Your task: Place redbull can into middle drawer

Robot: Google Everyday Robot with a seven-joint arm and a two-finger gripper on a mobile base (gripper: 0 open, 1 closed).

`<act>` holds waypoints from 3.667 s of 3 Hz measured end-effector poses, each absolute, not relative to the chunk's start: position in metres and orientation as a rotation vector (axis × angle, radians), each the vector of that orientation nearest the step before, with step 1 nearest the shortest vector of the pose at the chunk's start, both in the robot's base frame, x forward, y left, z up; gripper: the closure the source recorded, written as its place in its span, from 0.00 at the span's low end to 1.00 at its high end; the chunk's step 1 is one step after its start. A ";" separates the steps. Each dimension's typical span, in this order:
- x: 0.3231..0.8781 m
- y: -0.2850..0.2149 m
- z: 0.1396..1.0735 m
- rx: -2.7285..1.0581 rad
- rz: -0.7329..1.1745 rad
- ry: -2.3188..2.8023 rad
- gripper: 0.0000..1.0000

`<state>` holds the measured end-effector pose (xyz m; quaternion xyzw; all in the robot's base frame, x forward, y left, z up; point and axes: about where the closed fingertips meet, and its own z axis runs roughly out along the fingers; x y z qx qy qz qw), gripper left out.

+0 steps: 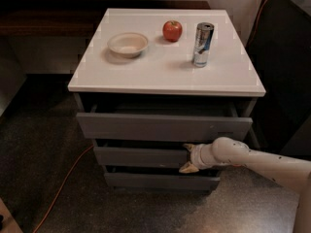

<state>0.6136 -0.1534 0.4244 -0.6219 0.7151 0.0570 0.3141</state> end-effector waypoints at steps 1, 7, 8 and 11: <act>0.604 -0.149 0.420 -1.654 0.163 1.907 0.63; 0.531 -0.132 0.427 -1.675 0.295 1.955 1.00; 0.496 -0.116 0.429 -1.674 0.381 1.957 1.00; 0.461 -0.100 0.437 -1.681 0.457 1.939 1.00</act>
Offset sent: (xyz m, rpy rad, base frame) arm -0.0509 0.0025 -0.0052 -0.0291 0.0986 0.0059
